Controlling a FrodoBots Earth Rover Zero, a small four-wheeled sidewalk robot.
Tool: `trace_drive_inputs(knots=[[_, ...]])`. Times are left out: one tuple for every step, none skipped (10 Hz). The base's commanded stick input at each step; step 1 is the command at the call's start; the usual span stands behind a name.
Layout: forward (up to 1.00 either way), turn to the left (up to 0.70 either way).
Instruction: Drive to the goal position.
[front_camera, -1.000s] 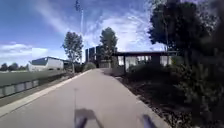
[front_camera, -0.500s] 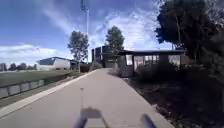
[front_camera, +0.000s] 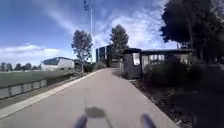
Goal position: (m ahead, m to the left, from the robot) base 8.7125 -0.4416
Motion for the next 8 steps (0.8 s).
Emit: trace_drive_inputs(knots=[[1.00,0.04],[1.00,0.21],[1.00,0.38],[1.00,0.00],[1.00,0.00],[1.00,0.00],[1.00,0.00],[1.00,0.00]])
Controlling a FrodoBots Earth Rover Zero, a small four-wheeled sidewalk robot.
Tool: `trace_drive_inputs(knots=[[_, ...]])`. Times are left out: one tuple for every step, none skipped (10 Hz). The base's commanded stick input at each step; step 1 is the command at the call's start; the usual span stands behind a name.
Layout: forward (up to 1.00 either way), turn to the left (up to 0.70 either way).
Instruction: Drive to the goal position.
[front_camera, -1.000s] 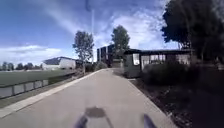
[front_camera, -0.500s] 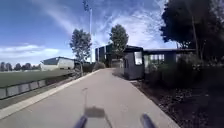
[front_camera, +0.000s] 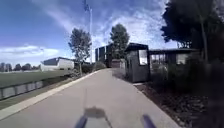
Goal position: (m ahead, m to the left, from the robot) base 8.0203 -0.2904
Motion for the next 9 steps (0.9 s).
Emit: trace_drive_inputs(knots=[[1.00,0.00],[1.00,0.00],[1.00,0.00],[1.00,0.00],[1.00,0.00],[1.00,0.00],[1.00,0.00],[1.00,0.00],[1.00,0.00]])
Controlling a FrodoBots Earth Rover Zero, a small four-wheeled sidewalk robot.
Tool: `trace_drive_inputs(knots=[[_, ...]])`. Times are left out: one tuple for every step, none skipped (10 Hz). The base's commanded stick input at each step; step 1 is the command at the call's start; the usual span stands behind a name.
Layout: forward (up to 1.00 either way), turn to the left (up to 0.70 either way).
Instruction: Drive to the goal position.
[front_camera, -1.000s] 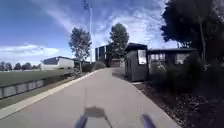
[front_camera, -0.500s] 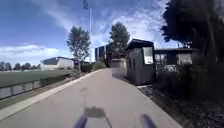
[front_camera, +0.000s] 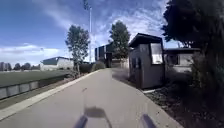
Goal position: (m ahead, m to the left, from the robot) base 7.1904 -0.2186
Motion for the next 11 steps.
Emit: trace_drive_inputs(knots=[[1.00,0.00],[1.00,0.00],[1.00,0.00],[1.00,0.00],[1.00,0.00],[1.00,0.00],[1.00,0.00],[1.00,0.00],[1.00,0.00],[1.00,0.00],[1.00,0.00]])
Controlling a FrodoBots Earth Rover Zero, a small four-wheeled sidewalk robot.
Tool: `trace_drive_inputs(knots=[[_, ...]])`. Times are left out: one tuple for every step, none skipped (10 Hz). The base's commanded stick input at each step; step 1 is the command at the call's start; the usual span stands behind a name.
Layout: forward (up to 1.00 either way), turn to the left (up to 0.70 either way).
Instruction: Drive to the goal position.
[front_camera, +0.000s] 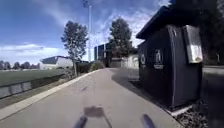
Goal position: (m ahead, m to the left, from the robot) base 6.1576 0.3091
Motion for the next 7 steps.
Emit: trace_drive_inputs(knots=[[1.00,0.00],[1.00,0.00],[1.00,0.00],[1.00,0.00],[1.00,0.00],[1.00,0.00],[1.00,0.00]])
